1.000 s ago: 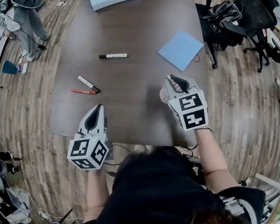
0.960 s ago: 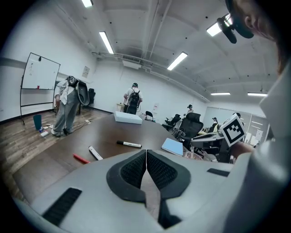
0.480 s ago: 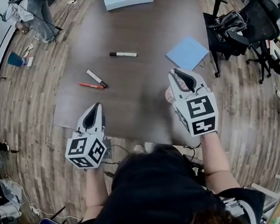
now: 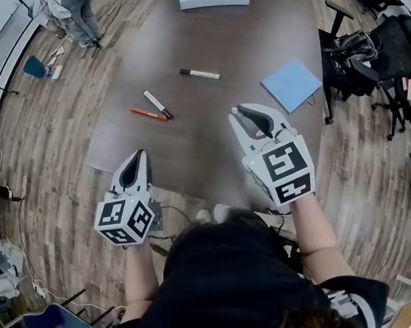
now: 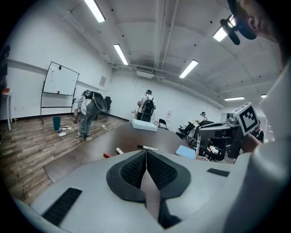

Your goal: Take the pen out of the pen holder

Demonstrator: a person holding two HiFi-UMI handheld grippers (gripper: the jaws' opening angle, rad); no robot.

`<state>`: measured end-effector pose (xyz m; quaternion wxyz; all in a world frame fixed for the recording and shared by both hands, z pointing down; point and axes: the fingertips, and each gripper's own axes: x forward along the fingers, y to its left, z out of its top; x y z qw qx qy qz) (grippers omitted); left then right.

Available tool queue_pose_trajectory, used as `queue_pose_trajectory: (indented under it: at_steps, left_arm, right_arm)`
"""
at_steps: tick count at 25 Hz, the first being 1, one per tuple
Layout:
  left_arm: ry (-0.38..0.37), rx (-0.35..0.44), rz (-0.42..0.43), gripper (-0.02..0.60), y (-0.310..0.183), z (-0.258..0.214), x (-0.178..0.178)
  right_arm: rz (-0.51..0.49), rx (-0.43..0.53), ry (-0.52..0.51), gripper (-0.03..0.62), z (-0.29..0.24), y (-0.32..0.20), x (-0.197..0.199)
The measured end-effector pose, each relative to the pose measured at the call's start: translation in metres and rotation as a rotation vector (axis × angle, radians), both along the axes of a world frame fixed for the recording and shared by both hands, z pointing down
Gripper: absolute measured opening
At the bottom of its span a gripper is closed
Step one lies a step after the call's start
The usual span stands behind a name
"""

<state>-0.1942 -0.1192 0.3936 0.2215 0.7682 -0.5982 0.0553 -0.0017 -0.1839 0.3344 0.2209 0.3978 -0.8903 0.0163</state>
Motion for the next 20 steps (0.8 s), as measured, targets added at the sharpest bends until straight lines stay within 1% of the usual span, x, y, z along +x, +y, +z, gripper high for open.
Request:
queue_pose_trajectory:
  at_steps: [5, 8, 14, 20]
  left_arm:
    - [-0.005, -0.016, -0.03, 0.028, 0.005, 0.006, -0.007]
    - [-0.014, -0.028, -0.039, 0.028, 0.009, 0.013, -0.008]
    - [-0.018, -0.049, -0.061, 0.029, 0.014, 0.027, -0.012]
    - [-0.027, -0.074, -0.062, 0.028, 0.01, 0.046, -0.008]
  right_arm:
    - [-0.082, -0.057, 0.049, 0.075, 0.026, 0.007, -0.026]
    - [-0.115, -0.094, 0.085, 0.075, 0.049, 0.01, -0.036]
    - [-0.163, -0.174, 0.149, 0.075, 0.094, 0.017, -0.049]
    - [-0.18, -0.219, 0.188, 0.075, 0.127, 0.018, -0.051]
